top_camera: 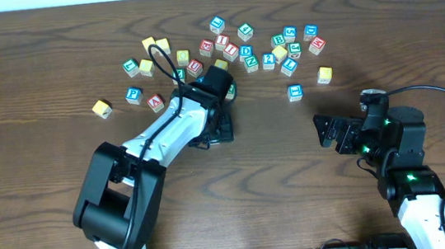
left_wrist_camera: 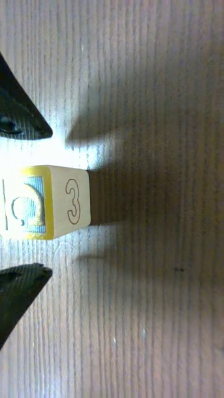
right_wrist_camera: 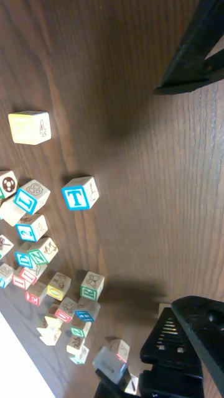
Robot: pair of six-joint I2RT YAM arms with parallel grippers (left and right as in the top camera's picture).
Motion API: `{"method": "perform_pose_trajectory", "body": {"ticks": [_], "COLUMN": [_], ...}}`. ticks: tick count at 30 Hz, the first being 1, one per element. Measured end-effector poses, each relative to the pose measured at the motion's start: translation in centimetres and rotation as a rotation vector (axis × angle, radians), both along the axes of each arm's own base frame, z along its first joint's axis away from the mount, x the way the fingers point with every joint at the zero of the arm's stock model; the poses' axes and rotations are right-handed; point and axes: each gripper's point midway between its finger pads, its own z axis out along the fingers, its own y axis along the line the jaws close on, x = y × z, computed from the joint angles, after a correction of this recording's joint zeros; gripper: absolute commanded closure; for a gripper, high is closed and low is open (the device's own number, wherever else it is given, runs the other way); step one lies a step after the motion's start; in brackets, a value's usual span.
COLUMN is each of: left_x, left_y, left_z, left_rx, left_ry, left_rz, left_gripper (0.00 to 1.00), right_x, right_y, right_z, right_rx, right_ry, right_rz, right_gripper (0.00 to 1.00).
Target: Spell out CORL
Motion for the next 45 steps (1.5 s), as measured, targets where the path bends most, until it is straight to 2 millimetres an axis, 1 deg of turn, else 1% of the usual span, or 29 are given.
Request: {"method": "perform_pose_trajectory", "body": {"ticks": [1,4,7,8,10,11,13,14,15,16,17,19,20,21,22,24,25,26,28,30,32,34,35,36,38,40,42,44,45], "left_x": [0.1,1.3,2.7,3.6,4.6,5.0,5.3,5.2,5.1,4.8,4.6,3.5,3.0,2.6,2.3,1.6,1.4,1.0,0.9,0.8,0.7,0.5,0.4,0.2,-0.4,-1.2,-2.1,-2.6,-2.7], "left_y": [-0.1,-0.3,0.7,2.0,4.4,6.7,10.1,12.0,13.9,16.2,17.6,21.2,22.5,23.4,24.1,25.1,25.5,25.7,25.7,25.6,25.5,25.5,25.4,25.4,25.2,25.0,24.8,24.7,24.7], "left_z": [0.3,3.1,6.7,8.9,11.8,14.1,16.7,17.9,19.0,20.3,21.0,22.2,22.4,22.3,22.1,21.4,21.1,20.9,20.7,20.5,20.4,20.3,20.2,20.1,19.7,19.2,18.8,18.6,18.5], "left_rx": [-0.004,-0.042,-0.086,-0.110,-0.134,-0.146,-0.155,-0.153,-0.150,-0.144,-0.134,-0.115,-0.102,-0.091,-0.082,-0.068,-0.062,-0.058,-0.056,-0.058,-0.057,-0.056,-0.057,-0.057,-0.055,-0.050,-0.043,-0.040,-0.040], "left_ry": [-0.007,-0.078,-0.166,-0.221,-0.291,-0.345,-0.407,-0.438,-0.468,-0.502,-0.524,-0.553,-0.554,-0.548,-0.536,-0.498,-0.484,-0.468,-0.458,-0.450,-0.440,-0.431,-0.427,-0.414,-0.382,-0.344,-0.302,-0.280,-0.277], "left_rz": [-0.003,-0.006,0.030,0.070,0.133,0.193,0.275,0.323,0.371,0.427,0.460,0.565,0.599,0.626,0.646,0.680,0.692,0.700,0.701,0.700,0.701,0.701,0.701,0.701,0.701,0.703,0.704,0.705,0.705], "left_gripper": [0.33,0.29,0.29,0.28,0.28,0.28,0.28,0.24,0.16,0.13,0.03,0.02,0.02,0.02,0.02,0.01,0.01,0.01,0.01,0.01,0.01,0.01,0.01,0.01,0.01,0.01,0.01,0.01,0.01], "right_x": [0.0,0.0,0.0,0.0,0.0,0.0,-0.1,-0.1,-0.1,-0.1,0.0,0.7,1.5,1.9,2.5,3.7,3.9,4.8,5.7,7.1,8.6,10.0,10.3,11.4,12.6,13.3,13.7,14.3,14.5], "right_y": [0.0,0.0,0.0,0.0,0.0,0.1,0.3,0.5,0.7,0.8,0.9,1.0,1.0,1.0,1.0,1.0,1.1,1.4,2.2,4.4,7.0,10.0,10.7,12.6,15.2,17.1,18.8,20.3,21.6], "right_z": [0.0,0.0,0.0,0.0,0.0,0.0,0.1,0.1,0.3,0.6,0.8,2.9,5.0,6.1,8.1,11.9,12.9,14.7,16.0,17.4,17.8,17.2,17.3,16.7,15.5,14.3,12.3,11.0,10.5], "right_rx": [0.000,0.000,0.000,0.000,0.002,0.005,0.006,0.007,0.005,0.002,-0.002,-0.018,-0.032,-0.039,-0.049,-0.078,-0.088,-0.105,-0.120,-0.135,-0.158,-0.197,-0.205,-0.228,-0.253,-0.267,-0.284,-0.284,-0.263], "right_ry": [0.000,0.000,0.000,0.000,0.000,0.000,-0.004,-0.007,-0.014,-0.023,-0.027,-0.065,-0.108,-0.127,-0.148,-0.192,-0.175,-0.183,-0.149,-0.110,-0.069,-0.010,-0.005,0.013,0.059,0.102,0.169,0.182,0.171], "right_rz": [0.000,0.000,-0.001,0.000,0.002,0.006,0.021,0.032,0.049,0.064,0.072,0.094,0.107,0.113,0.122,0.143,0.155,0.177,0.207,0.272,0.334,0.392,0.404,0.434,0.479,0.513,0.548,0.576,0.604], "right_gripper": [0.01,0.01,0.01,0.01,0.01,0.01,0.01,0.01,0.01,0.01,0.01,0.01,0.01,0.01,0.01,0.01,0.01,0.01,0.01,0.01,0.01,0.01,0.01,0.01,0.01,0.01,0.01,0.01,0.01]}}
